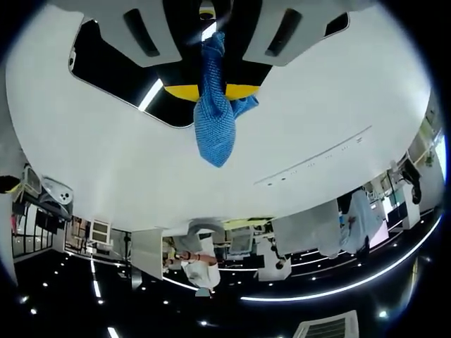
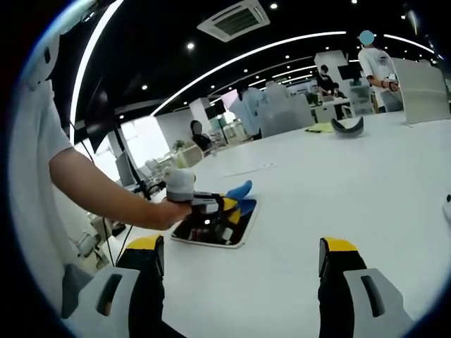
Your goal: Wipe the mirror surface with the cleaning cloth until all visible marks leave the cleaned area.
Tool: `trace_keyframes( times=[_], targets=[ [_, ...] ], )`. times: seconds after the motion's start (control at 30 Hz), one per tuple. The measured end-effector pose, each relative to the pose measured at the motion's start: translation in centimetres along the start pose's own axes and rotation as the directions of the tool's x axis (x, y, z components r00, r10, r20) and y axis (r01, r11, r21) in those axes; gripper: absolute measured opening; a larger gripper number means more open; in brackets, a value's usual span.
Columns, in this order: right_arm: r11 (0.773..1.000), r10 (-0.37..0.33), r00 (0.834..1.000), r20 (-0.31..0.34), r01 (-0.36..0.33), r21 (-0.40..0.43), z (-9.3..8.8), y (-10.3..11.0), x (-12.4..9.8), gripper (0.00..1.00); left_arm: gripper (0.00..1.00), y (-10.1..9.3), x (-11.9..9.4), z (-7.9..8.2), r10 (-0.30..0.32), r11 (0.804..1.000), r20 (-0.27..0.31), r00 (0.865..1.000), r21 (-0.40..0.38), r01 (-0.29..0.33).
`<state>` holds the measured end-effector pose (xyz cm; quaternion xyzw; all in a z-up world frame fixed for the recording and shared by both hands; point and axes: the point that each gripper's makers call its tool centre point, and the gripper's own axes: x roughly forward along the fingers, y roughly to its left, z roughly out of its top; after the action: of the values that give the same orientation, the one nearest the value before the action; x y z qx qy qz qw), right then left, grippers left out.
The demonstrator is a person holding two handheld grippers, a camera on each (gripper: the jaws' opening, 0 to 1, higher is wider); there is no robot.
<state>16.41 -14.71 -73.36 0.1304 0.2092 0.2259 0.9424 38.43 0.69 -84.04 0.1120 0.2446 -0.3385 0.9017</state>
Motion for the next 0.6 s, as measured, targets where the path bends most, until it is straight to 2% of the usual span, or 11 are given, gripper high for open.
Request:
trace_keyframes(
  times=[0.6],
  targets=[
    [1.0,0.009,1.0,0.006,-0.009,0.0,0.1,0.2,0.0,0.9,0.07,-1.1,-1.7,-1.0,-0.002,1.0,-0.002,1.0,-0.014,0.002]
  ],
)
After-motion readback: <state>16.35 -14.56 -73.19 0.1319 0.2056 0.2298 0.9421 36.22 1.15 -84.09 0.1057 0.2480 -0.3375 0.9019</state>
